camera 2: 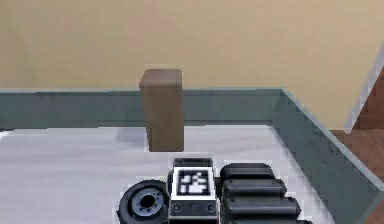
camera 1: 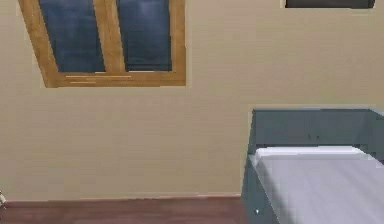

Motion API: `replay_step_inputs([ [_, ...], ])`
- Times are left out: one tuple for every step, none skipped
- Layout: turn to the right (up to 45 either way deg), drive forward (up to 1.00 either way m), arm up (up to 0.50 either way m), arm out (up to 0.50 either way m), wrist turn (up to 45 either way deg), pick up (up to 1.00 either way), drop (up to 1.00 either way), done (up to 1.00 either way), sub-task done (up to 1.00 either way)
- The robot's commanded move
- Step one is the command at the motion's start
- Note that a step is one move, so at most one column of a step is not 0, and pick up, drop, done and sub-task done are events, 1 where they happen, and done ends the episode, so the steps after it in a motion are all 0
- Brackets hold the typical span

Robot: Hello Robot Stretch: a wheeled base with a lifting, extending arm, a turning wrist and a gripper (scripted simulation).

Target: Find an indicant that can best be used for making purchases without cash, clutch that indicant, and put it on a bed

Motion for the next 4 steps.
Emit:
replay_step_inputs([
  [0.0,0.25,0.00,0.00,0.0,0.00,0.00,0.00,0.00],
  [45.0,0.00,0.00,0.00,0.0,0.00,0.00,0.00,0.00],
  [45.0,0.00,0.00,0.00,0.0,0.00,0.00,0.00,0.00],
  [45.0,0.00,0.00,0.00,0.0,0.00,0.00,0.00,0.00],
])
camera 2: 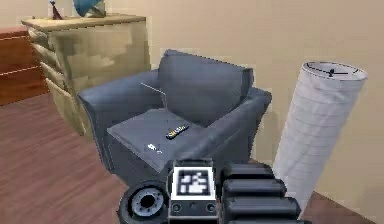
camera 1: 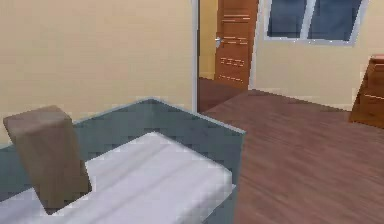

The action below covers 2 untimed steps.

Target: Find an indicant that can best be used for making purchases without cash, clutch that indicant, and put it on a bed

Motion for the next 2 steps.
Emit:
replay_step_inputs([
  [33.0,0.00,0.00,0.00,0.0,0.00,0.00,0.00,0.00],
  [-45.0,0.00,0.00,0.00,0.0,0.00,0.00,0.00,0.00],
])
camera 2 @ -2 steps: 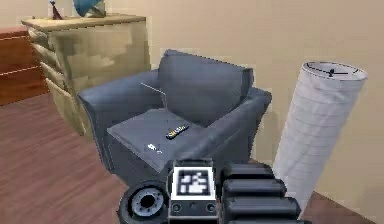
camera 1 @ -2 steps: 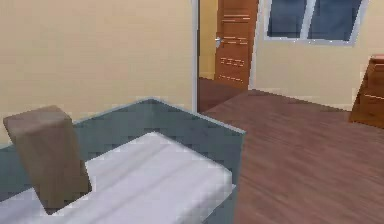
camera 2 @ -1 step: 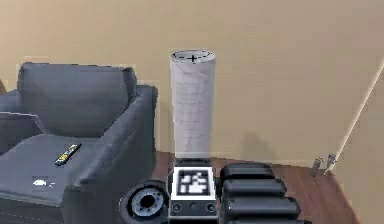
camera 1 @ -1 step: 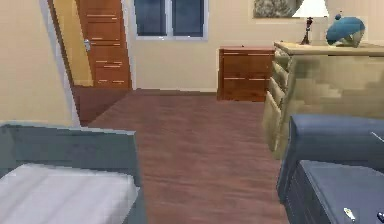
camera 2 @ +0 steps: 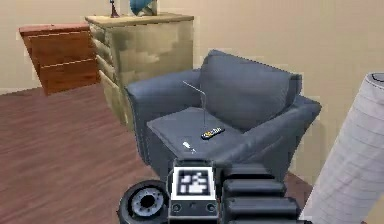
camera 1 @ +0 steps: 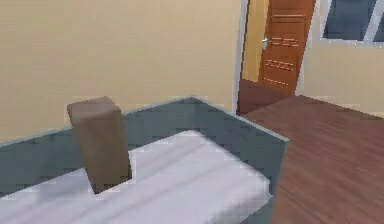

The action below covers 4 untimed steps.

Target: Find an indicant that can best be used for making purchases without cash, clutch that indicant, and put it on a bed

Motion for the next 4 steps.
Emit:
replay_step_inputs([
  [-45.0,0.00,0.00,0.00,0.0,0.00,0.00,0.00,0.00],
  [-45.0,0.00,0.00,0.00,0.0,0.00,0.00,0.00,0.00],
  [-18.0,0.00,0.00,0.00,0.0,0.00,0.00,0.00,0.00],
  [0.0,0.00,0.00,0.48,0.0,0.00,0.00,0.00,0.00],
])
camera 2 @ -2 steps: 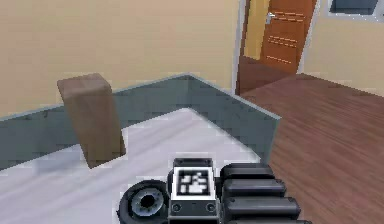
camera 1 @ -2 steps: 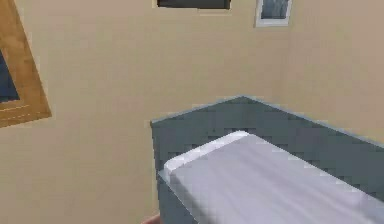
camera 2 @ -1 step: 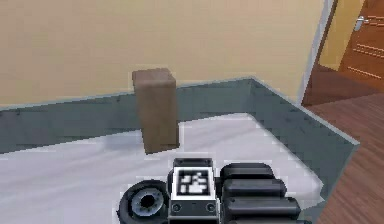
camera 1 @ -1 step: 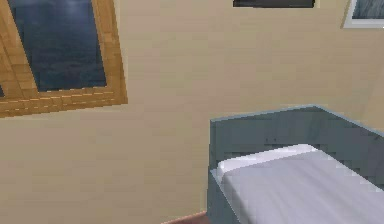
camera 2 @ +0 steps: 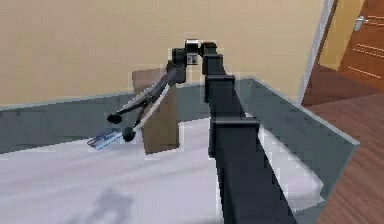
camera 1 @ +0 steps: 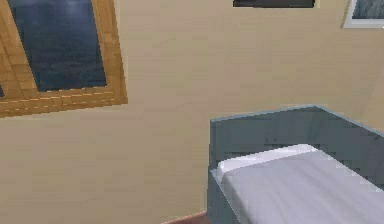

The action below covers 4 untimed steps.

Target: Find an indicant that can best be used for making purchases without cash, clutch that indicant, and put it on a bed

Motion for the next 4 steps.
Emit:
replay_step_inputs([
  [0.0,0.00,0.00,0.00,39.0,0.00,0.00,0.00,0.00],
  [0.0,0.00,-0.16,0.00,0.0,0.00,0.00,0.00,0.00],
  [0.0,0.00,-0.32,0.00,0.0,0.00,0.00,0.00,0.00],
  [0.0,0.00,0.00,0.00,0.0,0.00,1.00,0.00,0.00],
])
